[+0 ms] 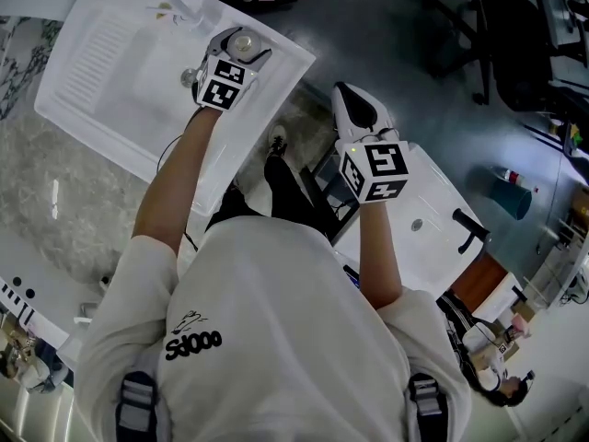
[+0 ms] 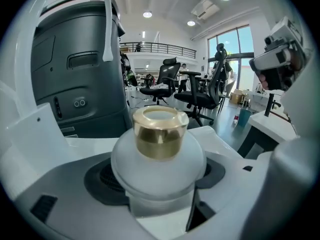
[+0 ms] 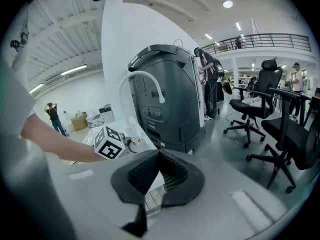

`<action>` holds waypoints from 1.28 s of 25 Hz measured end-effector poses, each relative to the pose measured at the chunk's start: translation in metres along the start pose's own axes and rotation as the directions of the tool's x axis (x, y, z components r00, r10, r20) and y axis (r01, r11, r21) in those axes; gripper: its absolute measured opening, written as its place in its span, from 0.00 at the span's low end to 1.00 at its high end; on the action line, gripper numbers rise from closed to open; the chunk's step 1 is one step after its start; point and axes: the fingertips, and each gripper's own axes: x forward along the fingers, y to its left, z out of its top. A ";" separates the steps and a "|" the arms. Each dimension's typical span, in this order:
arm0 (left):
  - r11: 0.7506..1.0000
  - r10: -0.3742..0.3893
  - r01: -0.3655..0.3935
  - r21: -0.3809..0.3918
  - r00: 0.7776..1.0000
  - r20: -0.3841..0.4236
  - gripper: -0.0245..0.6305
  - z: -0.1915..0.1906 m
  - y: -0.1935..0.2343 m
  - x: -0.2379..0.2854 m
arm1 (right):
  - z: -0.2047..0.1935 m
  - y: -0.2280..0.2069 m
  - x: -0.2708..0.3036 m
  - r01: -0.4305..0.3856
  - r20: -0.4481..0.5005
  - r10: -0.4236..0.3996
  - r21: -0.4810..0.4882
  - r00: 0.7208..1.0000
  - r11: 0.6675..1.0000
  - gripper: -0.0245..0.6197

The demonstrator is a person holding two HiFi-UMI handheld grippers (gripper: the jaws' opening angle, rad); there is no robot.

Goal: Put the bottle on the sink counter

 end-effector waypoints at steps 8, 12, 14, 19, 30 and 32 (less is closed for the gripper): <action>1.000 0.024 -0.024 0.000 1.000 0.003 0.56 0.003 0.001 0.002 | 0.000 0.005 0.001 -0.011 0.001 0.011 0.003 1.000 1.000 0.05; 1.000 0.004 -0.004 -0.011 1.000 0.026 0.56 0.008 0.000 0.000 | 0.003 0.008 -0.002 -0.019 0.006 0.019 0.000 1.000 1.000 0.05; 0.999 -0.022 0.022 -0.025 1.000 0.022 0.58 0.011 0.001 0.000 | 0.002 0.007 -0.005 -0.015 0.006 0.015 0.004 1.000 1.000 0.05; 0.997 -0.058 0.058 -0.045 0.998 0.004 0.62 0.002 0.001 -0.010 | -0.001 0.016 -0.010 -0.010 0.010 0.010 0.005 1.000 1.000 0.05; 0.999 -0.031 0.031 0.033 1.000 -0.005 0.61 -0.011 0.011 -0.065 | 0.006 0.044 -0.030 0.012 0.053 -0.011 -0.023 0.999 1.000 0.05; 0.999 -0.035 0.034 0.037 0.999 0.001 0.60 -0.011 0.013 -0.079 | 0.011 0.051 -0.036 0.020 0.068 -0.018 -0.033 0.998 0.999 0.05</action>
